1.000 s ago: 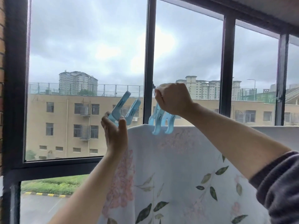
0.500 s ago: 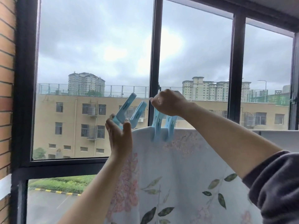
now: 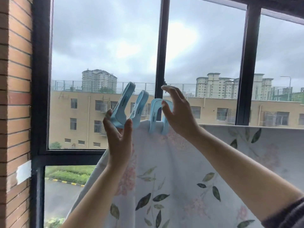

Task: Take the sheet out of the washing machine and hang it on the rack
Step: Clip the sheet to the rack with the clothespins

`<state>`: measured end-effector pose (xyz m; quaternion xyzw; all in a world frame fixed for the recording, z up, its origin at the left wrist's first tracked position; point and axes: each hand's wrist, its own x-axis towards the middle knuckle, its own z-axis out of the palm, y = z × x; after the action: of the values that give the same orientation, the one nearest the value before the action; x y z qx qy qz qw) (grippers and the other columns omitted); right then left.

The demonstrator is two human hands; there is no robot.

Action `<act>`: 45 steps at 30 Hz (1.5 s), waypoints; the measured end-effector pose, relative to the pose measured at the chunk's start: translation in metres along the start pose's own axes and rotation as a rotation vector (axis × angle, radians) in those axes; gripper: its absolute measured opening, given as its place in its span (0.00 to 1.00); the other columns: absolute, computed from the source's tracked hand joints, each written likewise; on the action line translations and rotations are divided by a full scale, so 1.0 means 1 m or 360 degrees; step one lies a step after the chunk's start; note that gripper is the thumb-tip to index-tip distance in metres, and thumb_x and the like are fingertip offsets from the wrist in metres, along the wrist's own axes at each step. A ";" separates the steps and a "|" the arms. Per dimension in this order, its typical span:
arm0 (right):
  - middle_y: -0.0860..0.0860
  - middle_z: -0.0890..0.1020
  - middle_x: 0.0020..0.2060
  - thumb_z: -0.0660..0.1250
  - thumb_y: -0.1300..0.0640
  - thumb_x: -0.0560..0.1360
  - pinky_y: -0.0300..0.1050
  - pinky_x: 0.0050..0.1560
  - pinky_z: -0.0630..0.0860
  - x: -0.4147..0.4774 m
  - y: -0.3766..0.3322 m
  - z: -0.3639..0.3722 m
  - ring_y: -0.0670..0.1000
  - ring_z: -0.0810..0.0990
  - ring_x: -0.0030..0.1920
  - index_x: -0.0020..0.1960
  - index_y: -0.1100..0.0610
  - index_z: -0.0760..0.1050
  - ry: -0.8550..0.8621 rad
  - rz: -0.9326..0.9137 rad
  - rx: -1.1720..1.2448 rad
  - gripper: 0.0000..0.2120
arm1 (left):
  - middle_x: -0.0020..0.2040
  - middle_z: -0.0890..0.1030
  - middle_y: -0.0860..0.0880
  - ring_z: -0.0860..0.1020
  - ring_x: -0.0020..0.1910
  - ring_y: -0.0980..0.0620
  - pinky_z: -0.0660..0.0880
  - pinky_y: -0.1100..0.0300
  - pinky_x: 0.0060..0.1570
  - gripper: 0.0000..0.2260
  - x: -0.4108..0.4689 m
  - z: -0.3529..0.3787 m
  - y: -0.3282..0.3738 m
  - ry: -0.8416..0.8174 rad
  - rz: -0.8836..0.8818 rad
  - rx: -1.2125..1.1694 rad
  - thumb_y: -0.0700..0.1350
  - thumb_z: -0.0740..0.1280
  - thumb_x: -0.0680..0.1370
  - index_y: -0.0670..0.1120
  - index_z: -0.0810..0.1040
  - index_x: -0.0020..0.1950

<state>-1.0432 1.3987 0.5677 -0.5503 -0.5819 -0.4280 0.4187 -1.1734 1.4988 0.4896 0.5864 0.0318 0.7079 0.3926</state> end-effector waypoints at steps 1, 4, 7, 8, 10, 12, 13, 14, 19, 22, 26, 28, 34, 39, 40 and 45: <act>0.53 0.75 0.63 0.60 0.58 0.76 0.36 0.62 0.67 -0.013 -0.006 -0.007 0.49 0.73 0.62 0.67 0.59 0.69 0.0015 0.0096 0.0163 0.19 | 0.65 0.67 0.44 0.70 0.53 0.71 0.68 0.79 0.49 0.43 -0.011 0.001 0.010 -0.0019 0.0011 -0.0036 0.68 0.60 0.68 0.41 0.56 0.72; 0.49 0.76 0.62 0.60 0.47 0.74 0.40 0.60 0.74 -0.053 -0.029 -0.022 0.46 0.75 0.61 0.68 0.55 0.67 -0.0178 0.0657 0.0862 0.24 | 0.66 0.68 0.45 0.72 0.58 0.66 0.71 0.69 0.57 0.45 -0.043 0.003 0.025 -0.0064 -0.0083 -0.0149 0.74 0.60 0.65 0.45 0.57 0.71; 0.53 0.78 0.61 0.64 0.37 0.71 0.51 0.60 0.74 -0.093 -0.046 -0.032 0.50 0.77 0.62 0.65 0.56 0.71 -0.0506 0.1196 0.1669 0.30 | 0.64 0.73 0.48 0.75 0.61 0.54 0.73 0.52 0.61 0.44 -0.080 0.011 0.043 -0.0169 -0.0209 -0.0198 0.71 0.64 0.67 0.46 0.56 0.72; 0.54 0.80 0.59 0.64 0.38 0.72 0.54 0.61 0.73 -0.106 -0.052 -0.036 0.52 0.78 0.61 0.64 0.58 0.73 -0.0550 0.1293 0.1854 0.29 | 0.60 0.77 0.54 0.78 0.56 0.59 0.76 0.58 0.56 0.44 -0.094 0.013 0.048 -0.0210 -0.0209 -0.0159 0.70 0.64 0.67 0.43 0.55 0.71; 0.54 0.83 0.53 0.62 0.43 0.72 0.56 0.59 0.74 -0.125 -0.059 -0.045 0.53 0.80 0.54 0.59 0.61 0.76 -0.0570 0.1409 0.2093 0.25 | 0.53 0.80 0.58 0.79 0.49 0.68 0.74 0.73 0.47 0.45 -0.120 0.013 0.055 -0.0295 -0.0198 -0.0073 0.72 0.62 0.66 0.43 0.54 0.69; 0.53 0.84 0.45 0.61 0.49 0.73 0.50 0.51 0.77 -0.140 -0.065 -0.048 0.51 0.82 0.46 0.53 0.61 0.76 -0.0547 0.1448 0.2170 0.17 | 0.59 0.77 0.52 0.78 0.54 0.63 0.74 0.70 0.49 0.43 -0.142 0.006 0.050 -0.0337 -0.0328 0.0011 0.75 0.62 0.63 0.50 0.54 0.69; 0.54 0.83 0.43 0.61 0.51 0.75 0.46 0.47 0.78 -0.147 -0.068 -0.048 0.51 0.81 0.42 0.52 0.61 0.75 -0.0528 0.1491 0.2149 0.15 | 0.62 0.76 0.48 0.78 0.57 0.58 0.76 0.64 0.53 0.42 -0.152 0.000 0.045 -0.0371 -0.0398 0.0054 0.74 0.63 0.64 0.53 0.54 0.69; 0.55 0.81 0.42 0.60 0.54 0.77 0.45 0.44 0.77 -0.153 -0.073 -0.047 0.52 0.80 0.40 0.52 0.62 0.75 -0.0511 0.1556 0.2115 0.12 | 0.63 0.75 0.46 0.78 0.59 0.55 0.76 0.58 0.56 0.41 -0.160 -0.008 0.042 -0.0432 -0.0456 0.0091 0.72 0.65 0.65 0.55 0.54 0.70; 0.56 0.78 0.38 0.57 0.56 0.80 0.48 0.41 0.72 -0.165 -0.091 -0.026 0.54 0.75 0.37 0.47 0.62 0.74 -0.0515 0.1788 0.1747 0.11 | 0.59 0.76 0.49 0.77 0.56 0.52 0.73 0.57 0.54 0.32 -0.171 -0.050 0.033 -0.0536 -0.0587 0.0156 0.71 0.61 0.69 0.53 0.65 0.65; 0.53 0.77 0.36 0.57 0.60 0.80 0.40 0.32 0.72 -0.166 -0.103 -0.011 0.50 0.74 0.34 0.47 0.61 0.74 -0.0685 0.1795 0.1503 0.08 | 0.53 0.76 0.49 0.75 0.53 0.51 0.71 0.60 0.50 0.18 -0.157 -0.094 0.008 -0.0325 -0.0663 0.0632 0.63 0.58 0.74 0.53 0.71 0.56; 0.50 0.79 0.38 0.57 0.62 0.78 0.39 0.36 0.72 -0.167 -0.127 0.022 0.48 0.76 0.36 0.48 0.56 0.75 -0.0866 0.1807 0.1257 0.08 | 0.54 0.71 0.46 0.72 0.57 0.44 0.71 0.50 0.57 0.09 -0.138 -0.171 -0.040 -0.0178 -0.0905 0.1145 0.46 0.62 0.77 0.45 0.72 0.55; 0.52 0.80 0.43 0.57 0.62 0.78 0.44 0.44 0.74 -0.163 -0.139 0.043 0.52 0.78 0.43 0.48 0.54 0.75 -0.0893 0.1834 0.1255 0.09 | 0.59 0.70 0.42 0.71 0.59 0.41 0.71 0.48 0.57 0.14 -0.127 -0.198 -0.064 -0.0195 -0.1143 0.1319 0.47 0.62 0.77 0.43 0.70 0.60; 0.50 0.78 0.41 0.59 0.60 0.79 0.43 0.46 0.71 -0.154 -0.172 0.096 0.48 0.75 0.41 0.49 0.55 0.74 -0.1031 0.1718 0.1045 0.05 | 0.50 0.82 0.42 0.80 0.52 0.46 0.67 0.49 0.59 0.25 -0.097 -0.242 -0.101 -0.0493 -0.2357 0.0507 0.61 0.56 0.78 0.38 0.75 0.53; 0.53 0.79 0.45 0.59 0.60 0.79 0.43 0.44 0.71 -0.152 -0.176 0.107 0.49 0.76 0.42 0.52 0.57 0.75 -0.1039 0.1740 0.0969 0.06 | 0.32 0.81 0.43 0.79 0.28 0.49 0.74 0.62 0.26 0.14 -0.057 -0.253 -0.088 -0.0504 -0.2263 -0.0265 0.47 0.58 0.81 0.40 0.78 0.45; 0.53 0.79 0.45 0.60 0.60 0.79 0.42 0.44 0.71 -0.150 -0.176 0.108 0.49 0.76 0.42 0.53 0.57 0.75 -0.1023 0.1747 0.0959 0.06 | 0.41 0.82 0.42 0.81 0.40 0.47 0.76 0.59 0.34 0.13 -0.041 -0.254 -0.086 -0.0362 -0.2030 -0.0408 0.46 0.57 0.81 0.40 0.77 0.51; 0.53 0.79 0.40 0.61 0.63 0.77 0.44 0.44 0.71 -0.134 -0.177 0.117 0.50 0.76 0.40 0.46 0.56 0.76 -0.0876 0.1759 0.0982 0.06 | 0.45 0.82 0.44 0.79 0.47 0.50 0.76 0.58 0.47 0.12 0.046 -0.277 -0.057 -0.0127 -0.1448 -0.0833 0.47 0.59 0.79 0.41 0.77 0.53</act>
<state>-1.2161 1.4681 0.3993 -0.7105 -0.3964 0.1887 0.5499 -1.3815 1.6806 0.4123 0.4222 0.0904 0.4272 0.7944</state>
